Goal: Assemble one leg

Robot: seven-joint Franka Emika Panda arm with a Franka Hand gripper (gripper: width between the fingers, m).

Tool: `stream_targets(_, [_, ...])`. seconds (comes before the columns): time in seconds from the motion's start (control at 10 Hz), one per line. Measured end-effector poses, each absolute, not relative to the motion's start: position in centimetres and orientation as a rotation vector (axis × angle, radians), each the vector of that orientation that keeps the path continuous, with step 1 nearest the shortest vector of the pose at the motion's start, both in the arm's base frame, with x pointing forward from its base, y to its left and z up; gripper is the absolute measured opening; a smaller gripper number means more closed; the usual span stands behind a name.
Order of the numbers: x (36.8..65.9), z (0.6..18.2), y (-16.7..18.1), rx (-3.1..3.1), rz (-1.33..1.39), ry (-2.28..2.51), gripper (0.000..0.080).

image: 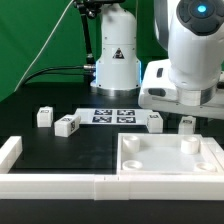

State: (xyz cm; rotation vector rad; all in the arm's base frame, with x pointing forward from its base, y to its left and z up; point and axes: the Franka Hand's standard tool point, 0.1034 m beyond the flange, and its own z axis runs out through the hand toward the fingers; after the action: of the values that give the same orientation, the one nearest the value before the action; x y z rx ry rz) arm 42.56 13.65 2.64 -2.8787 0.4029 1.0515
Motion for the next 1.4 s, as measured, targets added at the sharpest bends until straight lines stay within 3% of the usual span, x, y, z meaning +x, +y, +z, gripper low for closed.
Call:
stream_targets(0.1, [42.5, 2.2, 13.7, -2.882, 1.044, 0.4, 0.0649])
stream_targets(0.2, [41.3, 2.0, 13.6, -2.821, 1.21, 0.388, 0.0649])
stream_targets(0.3, [42.1, 1.2, 13.7, -2.819, 1.209, 0.391, 0.0649])
stream_targets(0.9, [41.6, 0.7, 13.6, -2.812, 1.236, 0.404, 0.0649])
stream_targets(1.1, [41.6, 0.7, 13.6, -2.812, 1.236, 0.405, 0.0378])
stream_targets(1.2, [41.6, 0.7, 13.6, -2.812, 1.235, 0.405, 0.0291])
stream_targets(1.4, [41.6, 0.7, 13.6, -2.812, 1.236, 0.405, 0.0291])
